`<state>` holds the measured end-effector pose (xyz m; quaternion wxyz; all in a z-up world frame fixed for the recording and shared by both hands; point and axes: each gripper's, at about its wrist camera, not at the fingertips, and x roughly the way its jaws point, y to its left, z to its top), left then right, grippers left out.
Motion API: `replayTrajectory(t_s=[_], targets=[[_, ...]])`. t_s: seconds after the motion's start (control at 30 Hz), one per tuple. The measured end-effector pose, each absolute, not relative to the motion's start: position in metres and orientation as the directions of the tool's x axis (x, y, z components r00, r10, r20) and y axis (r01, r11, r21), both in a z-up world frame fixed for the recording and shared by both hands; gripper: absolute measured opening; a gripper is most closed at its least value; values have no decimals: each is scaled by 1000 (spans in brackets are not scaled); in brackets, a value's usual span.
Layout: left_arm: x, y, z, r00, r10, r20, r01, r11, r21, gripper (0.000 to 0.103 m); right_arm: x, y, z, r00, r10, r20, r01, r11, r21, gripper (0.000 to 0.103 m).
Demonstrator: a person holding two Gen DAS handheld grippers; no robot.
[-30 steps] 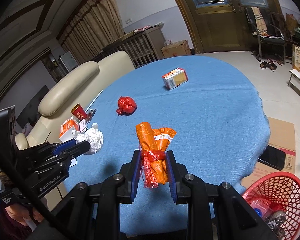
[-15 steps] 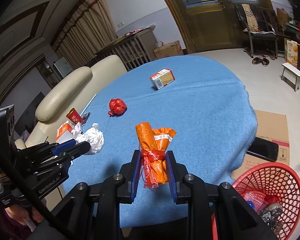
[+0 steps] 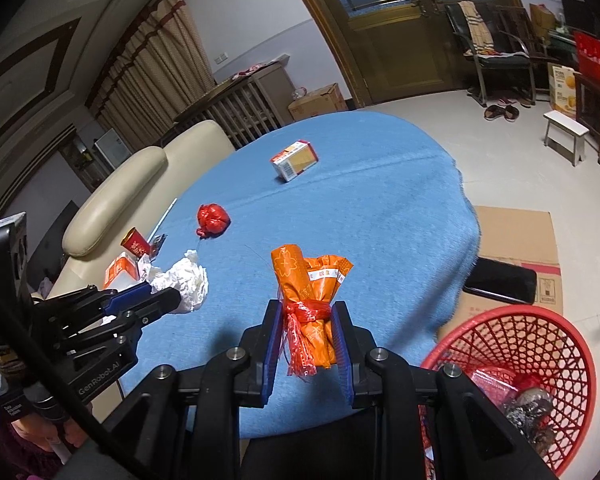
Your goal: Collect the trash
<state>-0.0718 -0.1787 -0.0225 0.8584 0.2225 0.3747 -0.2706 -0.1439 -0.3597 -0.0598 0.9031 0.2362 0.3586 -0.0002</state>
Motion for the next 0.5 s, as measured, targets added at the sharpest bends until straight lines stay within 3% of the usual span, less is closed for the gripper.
replayTrajectory(t_s=[0.5], targets=[[-88, -209, -26, 554, -316, -770, 686, 697, 208, 19, -163, -381, -64, 748, 139, -649, 218, 872, 437, 27]])
